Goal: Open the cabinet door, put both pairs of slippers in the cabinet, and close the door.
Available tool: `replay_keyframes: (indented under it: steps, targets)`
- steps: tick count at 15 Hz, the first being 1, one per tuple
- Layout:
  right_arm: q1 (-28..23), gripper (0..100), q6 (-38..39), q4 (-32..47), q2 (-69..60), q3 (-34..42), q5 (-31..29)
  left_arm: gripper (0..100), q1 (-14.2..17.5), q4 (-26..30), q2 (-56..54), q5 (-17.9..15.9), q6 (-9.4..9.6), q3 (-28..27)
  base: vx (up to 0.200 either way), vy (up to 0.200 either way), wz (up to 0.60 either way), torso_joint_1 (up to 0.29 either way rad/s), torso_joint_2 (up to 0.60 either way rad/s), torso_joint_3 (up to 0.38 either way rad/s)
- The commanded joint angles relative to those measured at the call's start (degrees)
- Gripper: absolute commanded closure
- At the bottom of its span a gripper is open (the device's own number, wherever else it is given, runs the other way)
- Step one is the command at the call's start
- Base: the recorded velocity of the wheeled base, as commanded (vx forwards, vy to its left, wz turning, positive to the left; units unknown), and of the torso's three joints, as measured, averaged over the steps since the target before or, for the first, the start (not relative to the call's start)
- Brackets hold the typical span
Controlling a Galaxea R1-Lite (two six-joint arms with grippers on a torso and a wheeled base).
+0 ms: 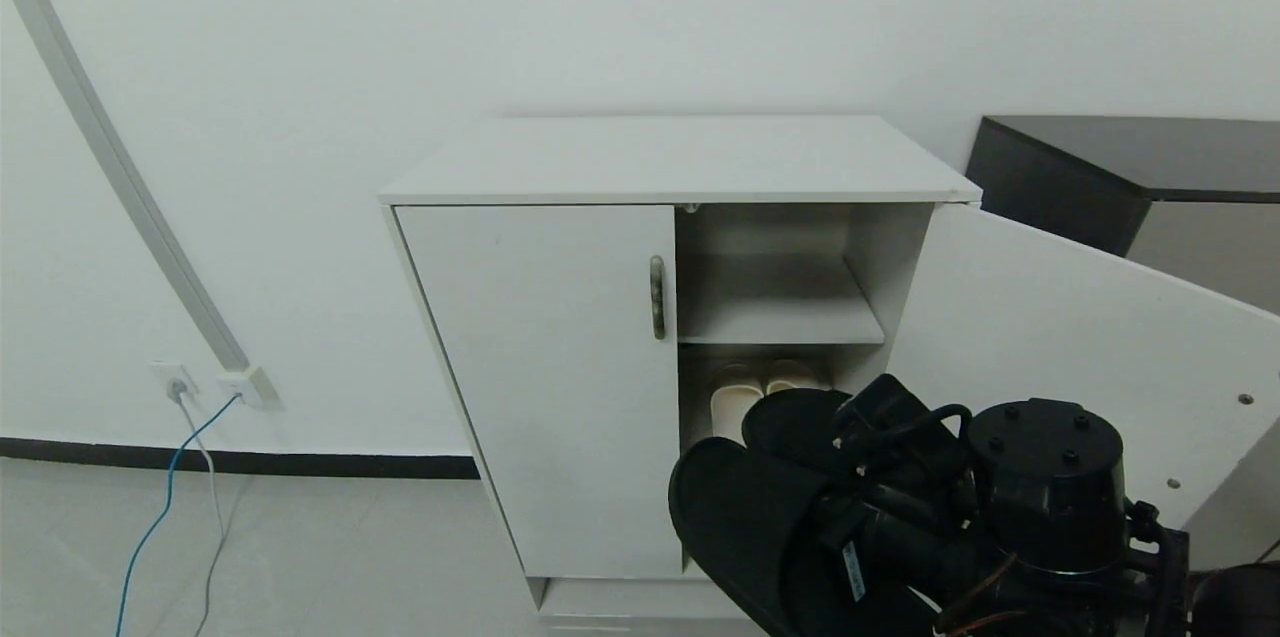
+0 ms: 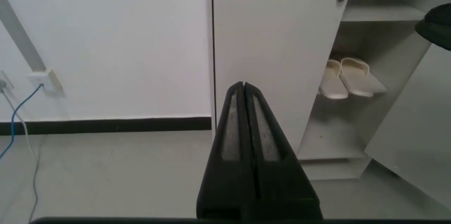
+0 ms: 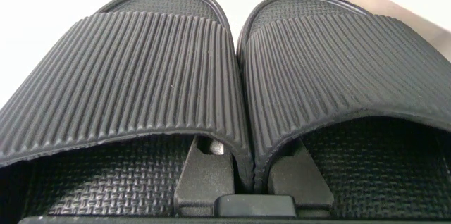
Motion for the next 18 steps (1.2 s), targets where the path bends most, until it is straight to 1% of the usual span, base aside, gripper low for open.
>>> replay_keyframes:
  steps: [1,5,10,18]
  targets:
    - [0.0,100,0.0,0.0,-0.3,0.0,0.0,100,0.0,0.0,0.0,0.0,-0.07,0.1,0.0,0.0,0.0,-0.124,0.47,0.339]
    - [0.0,100,0.0,0.0,-0.3,0.1,0.0,100,0.0,-0.1,0.0,0.0,-0.07,0.1,0.0,0.0,0.0,-0.102,0.46,0.359]
    - [0.0,100,-0.1,-1.1,0.0,0.6,0.0,100,0.0,0.0,0.0,0.0,-0.07,0.1,0.0,0.0,0.0,-0.038,0.44,0.397]
    - [0.0,100,0.0,-1.3,0.1,0.9,0.1,100,0.0,0.0,0.0,0.0,0.02,0.0,0.0,0.0,0.0,0.0,0.02,0.019]
